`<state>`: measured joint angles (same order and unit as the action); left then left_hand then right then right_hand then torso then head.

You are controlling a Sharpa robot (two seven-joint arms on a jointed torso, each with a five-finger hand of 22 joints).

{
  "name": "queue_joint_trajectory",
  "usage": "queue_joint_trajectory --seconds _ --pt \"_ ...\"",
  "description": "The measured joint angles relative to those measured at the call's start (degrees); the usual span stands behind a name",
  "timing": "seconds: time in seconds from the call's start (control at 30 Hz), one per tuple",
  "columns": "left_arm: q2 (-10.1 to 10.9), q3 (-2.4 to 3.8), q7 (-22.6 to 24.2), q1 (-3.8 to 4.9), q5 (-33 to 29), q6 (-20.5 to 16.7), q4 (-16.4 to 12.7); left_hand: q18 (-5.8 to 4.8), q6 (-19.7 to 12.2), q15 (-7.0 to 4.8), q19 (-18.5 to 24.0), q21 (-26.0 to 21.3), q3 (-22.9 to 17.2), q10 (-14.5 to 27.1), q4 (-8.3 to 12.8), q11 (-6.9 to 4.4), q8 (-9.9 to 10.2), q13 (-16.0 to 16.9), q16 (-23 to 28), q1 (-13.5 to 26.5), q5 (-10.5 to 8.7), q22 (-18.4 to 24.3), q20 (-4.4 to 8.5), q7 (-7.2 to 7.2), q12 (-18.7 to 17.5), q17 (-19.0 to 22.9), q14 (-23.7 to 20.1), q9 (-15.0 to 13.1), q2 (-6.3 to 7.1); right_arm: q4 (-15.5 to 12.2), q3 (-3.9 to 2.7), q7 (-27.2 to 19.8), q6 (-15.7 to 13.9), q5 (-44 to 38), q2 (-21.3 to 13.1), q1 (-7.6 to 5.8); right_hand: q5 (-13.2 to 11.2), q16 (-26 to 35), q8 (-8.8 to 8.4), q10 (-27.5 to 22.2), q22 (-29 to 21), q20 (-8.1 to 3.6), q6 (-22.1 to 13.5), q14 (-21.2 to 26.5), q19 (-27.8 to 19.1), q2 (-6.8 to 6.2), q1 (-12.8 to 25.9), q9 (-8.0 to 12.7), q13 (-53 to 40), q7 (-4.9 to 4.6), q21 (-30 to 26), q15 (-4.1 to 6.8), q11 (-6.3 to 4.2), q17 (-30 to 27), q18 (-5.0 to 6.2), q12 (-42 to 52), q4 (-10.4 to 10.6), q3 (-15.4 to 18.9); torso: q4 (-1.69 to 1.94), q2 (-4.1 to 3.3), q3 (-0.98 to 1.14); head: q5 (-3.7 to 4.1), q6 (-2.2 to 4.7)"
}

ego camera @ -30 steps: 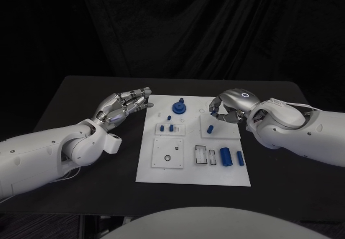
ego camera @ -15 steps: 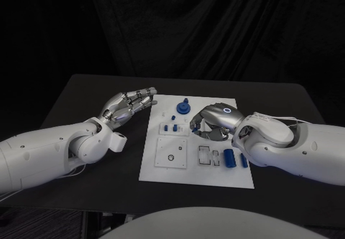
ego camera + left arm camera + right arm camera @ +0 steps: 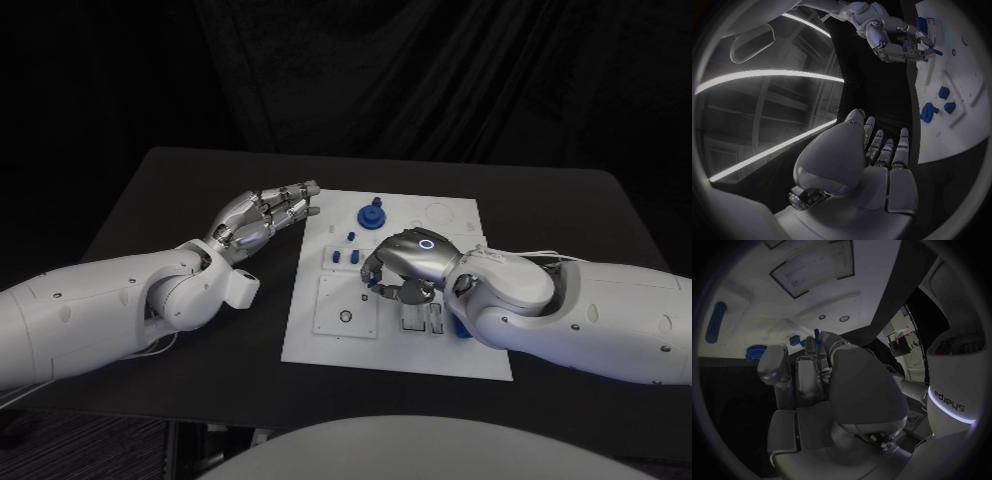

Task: Assemble the parts on the task board

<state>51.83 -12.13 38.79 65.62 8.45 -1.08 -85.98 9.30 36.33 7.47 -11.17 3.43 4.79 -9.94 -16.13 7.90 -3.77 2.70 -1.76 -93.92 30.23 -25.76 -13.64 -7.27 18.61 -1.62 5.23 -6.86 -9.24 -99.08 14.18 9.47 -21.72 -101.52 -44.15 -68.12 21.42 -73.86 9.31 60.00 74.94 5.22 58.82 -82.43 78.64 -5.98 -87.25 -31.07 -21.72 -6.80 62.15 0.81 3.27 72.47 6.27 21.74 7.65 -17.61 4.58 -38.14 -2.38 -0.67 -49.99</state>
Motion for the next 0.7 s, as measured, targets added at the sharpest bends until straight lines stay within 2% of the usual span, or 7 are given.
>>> queue_joint_trajectory --seconds 0.23,0.53,0.7 --pt "-0.19 -0.01 -0.01 -0.22 0.0 0.09 0.22 0.0 0.0 0.0 0.19 0.0 0.0 0.0 0.0 0.0 0.0 0.0 0.0 0.0 -0.24 0.0 -0.19 0.0 -0.25 0.0 0.0 0.0 0.0 0.55 0.0 0.23 0.94 -1.25 1.21 0.97 0.0 0.0 -0.01 0.0 -0.01 0.0 -0.01 0.0 0.0 0.0 0.0 0.12 0.01 0.0 0.0 0.0 0.0 -0.01 0.0 -0.24 0.0 0.0 0.24 -0.02 -0.03 0.16 0.0" --pt "-0.43 -0.01 -0.05 -0.4 0.0 0.3 0.49 0.0 0.0 0.0 0.26 0.0 0.0 0.2 0.0 0.2 0.0 0.0 0.0 0.0 -0.57 0.0 -0.27 0.0 -0.25 0.0 0.0 0.0 0.0 1.03 0.0 0.26 1.6 -1.99 2.04 1.44 0.0 0.0 -0.12 -0.01 -0.01 0.0 -0.04 0.0 0.0 -0.21 -0.2 0.16 0.05 0.03 0.0 0.0 0.01 -0.01 0.0 -0.27 -0.15 0.15 0.1 -0.13 -0.04 -0.63 0.0" --pt "-0.54 -0.01 -0.07 -0.5 -0.01 0.44 0.58 0.0 0.0 0.0 0.39 0.0 0.0 0.2 0.0 0.2 0.0 0.0 0.0 0.0 -0.57 -0.01 -0.4 0.0 -0.25 -0.01 0.0 0.0 0.0 1.17 0.0 0.26 1.84 -2.2 2.34 1.51 0.0 0.0 -0.12 0.2 -0.01 0.0 -0.09 0.0 0.0 -0.21 -0.2 0.17 0.08 0.09 0.0 0.0 0.21 -0.01 0.0 -0.28 -0.15 0.15 0.07 -0.09 -0.09 -0.81 0.0"
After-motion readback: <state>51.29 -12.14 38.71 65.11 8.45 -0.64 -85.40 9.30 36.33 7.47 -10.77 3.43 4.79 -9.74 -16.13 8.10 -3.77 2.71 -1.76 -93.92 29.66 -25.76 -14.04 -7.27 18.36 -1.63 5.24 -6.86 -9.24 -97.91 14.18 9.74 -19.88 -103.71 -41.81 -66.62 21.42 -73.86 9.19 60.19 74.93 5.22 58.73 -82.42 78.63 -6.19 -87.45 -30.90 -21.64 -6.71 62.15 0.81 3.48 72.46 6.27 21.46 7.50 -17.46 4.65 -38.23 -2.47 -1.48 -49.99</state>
